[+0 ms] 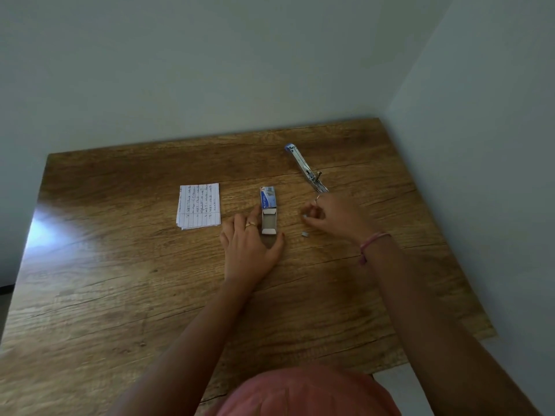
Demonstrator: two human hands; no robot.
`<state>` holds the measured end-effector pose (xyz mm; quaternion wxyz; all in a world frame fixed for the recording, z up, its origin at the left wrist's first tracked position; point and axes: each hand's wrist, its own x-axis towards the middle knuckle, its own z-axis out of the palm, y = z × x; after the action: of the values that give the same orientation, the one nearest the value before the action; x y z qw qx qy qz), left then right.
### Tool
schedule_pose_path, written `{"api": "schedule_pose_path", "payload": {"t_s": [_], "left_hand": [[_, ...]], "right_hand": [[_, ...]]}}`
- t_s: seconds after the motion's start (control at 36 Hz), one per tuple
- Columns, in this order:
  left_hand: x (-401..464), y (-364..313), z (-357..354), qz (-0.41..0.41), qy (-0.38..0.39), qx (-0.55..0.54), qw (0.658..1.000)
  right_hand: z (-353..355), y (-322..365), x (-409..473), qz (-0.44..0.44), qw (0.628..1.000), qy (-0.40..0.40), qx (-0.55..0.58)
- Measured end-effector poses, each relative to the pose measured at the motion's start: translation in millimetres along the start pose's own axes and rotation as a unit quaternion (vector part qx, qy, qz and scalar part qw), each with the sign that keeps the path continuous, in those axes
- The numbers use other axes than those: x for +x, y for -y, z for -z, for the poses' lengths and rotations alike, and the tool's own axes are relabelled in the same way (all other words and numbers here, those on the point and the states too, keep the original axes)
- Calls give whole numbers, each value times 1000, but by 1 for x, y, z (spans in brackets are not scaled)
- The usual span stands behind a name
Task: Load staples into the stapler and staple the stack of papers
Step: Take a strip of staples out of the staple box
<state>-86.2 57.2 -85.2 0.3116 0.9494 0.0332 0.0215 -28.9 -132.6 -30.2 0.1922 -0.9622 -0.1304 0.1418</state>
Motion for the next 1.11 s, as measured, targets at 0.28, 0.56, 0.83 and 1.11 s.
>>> {"api": "schedule_pose_path", "payload": {"t_s": [0.28,0.56,0.83,1.11], "left_hand": [[0,1,0,-8,0,4,1000],[0,0,1,-4,9,11,1000],[0,-1,1,-2,1,4,1000],[1,-1,1,7,2,-4,1000]], "right_hand": [[1,13,6,47,998,-13,42],[-16,42,20,114,993,13,36],[0,29,37,63,990,-39,123],[-7,42,54,60,993,9,100]]}}
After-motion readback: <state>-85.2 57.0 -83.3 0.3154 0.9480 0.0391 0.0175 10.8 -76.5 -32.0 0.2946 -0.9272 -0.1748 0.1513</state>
